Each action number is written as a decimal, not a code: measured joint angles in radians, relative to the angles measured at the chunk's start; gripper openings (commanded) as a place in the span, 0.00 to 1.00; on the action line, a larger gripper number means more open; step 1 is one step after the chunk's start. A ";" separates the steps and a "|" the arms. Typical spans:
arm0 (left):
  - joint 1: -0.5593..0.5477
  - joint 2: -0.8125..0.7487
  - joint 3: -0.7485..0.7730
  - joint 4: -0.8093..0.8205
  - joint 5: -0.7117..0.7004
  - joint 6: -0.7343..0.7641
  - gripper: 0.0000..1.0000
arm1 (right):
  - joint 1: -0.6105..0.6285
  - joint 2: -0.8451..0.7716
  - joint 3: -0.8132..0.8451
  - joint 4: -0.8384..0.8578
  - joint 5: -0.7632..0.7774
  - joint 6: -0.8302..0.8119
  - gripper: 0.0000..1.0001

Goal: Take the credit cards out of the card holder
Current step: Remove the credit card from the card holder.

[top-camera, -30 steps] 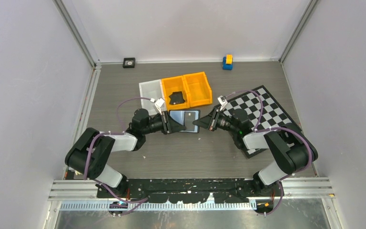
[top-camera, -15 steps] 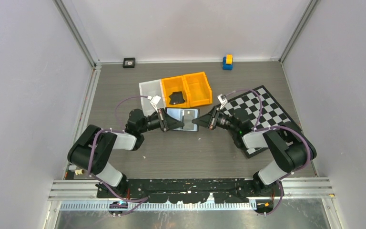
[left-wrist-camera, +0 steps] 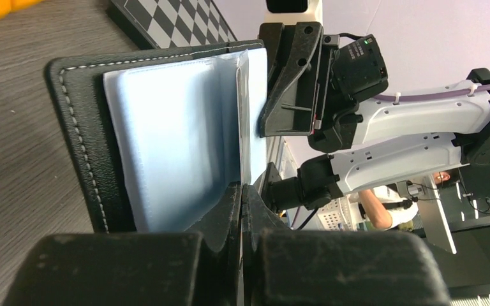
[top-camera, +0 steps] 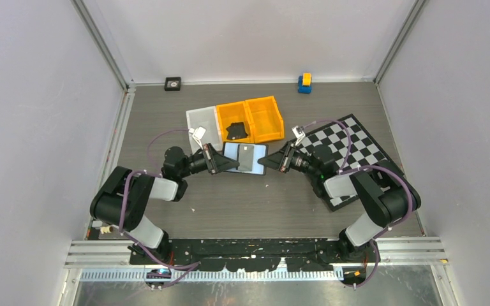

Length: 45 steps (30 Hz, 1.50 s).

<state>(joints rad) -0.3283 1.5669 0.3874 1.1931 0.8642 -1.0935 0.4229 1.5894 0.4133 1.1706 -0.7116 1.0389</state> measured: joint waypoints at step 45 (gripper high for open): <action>-0.043 0.116 0.023 0.171 0.046 -0.105 0.15 | 0.026 0.060 0.010 0.068 -0.034 0.059 0.00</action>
<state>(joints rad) -0.3717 1.6825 0.4107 1.3643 0.9100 -1.1984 0.4488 1.6489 0.4229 1.2388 -0.7456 1.0977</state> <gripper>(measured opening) 0.154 0.077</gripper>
